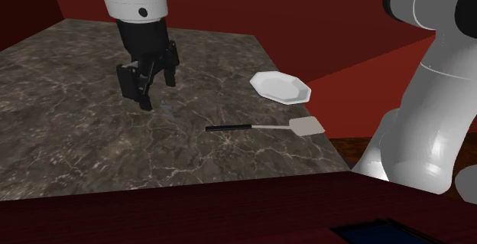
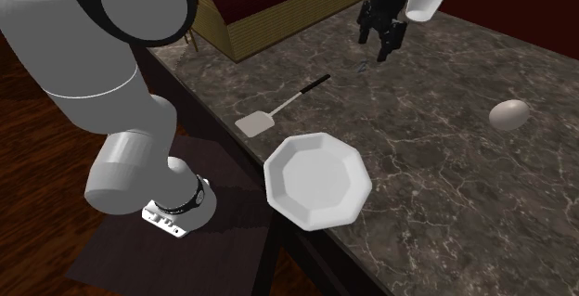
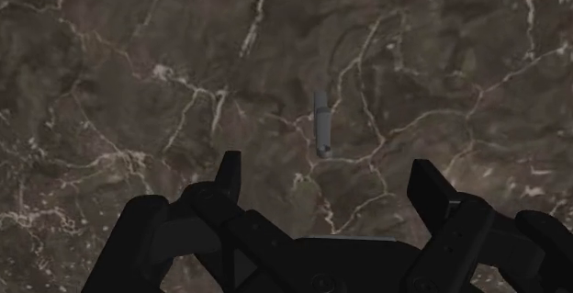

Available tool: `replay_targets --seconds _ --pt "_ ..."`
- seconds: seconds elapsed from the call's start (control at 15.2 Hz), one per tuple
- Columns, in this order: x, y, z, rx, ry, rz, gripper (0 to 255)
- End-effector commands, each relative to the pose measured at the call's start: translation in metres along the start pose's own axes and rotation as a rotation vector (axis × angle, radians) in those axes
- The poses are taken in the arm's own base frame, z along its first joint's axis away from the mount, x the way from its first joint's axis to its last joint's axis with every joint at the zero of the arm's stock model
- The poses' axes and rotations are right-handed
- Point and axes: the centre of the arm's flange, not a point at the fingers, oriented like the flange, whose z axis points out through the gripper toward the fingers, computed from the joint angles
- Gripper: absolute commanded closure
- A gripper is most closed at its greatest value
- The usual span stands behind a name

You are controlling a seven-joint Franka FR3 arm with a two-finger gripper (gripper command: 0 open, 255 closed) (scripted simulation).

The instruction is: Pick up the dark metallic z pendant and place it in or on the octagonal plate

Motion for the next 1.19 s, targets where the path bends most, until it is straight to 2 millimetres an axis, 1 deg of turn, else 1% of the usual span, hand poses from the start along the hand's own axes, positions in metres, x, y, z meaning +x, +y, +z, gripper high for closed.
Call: replay_targets --seconds 0.0,0.26,0.73,0.79,1.12 --pt "0.001 0.0 0.011 -0.001 0.0 -0.001 0" --pt "0.001 0.0 0.03 -0.001 0.0 -0.001 0" --pt "0.001 0.0 0.03 -0.001 0.0 -0.001 0" --pt "0.001 0.0 0.03 -0.001 0.0 -0.001 255" --pt "0.001 0.0 0.03 -0.001 0.0 -0.001 255"
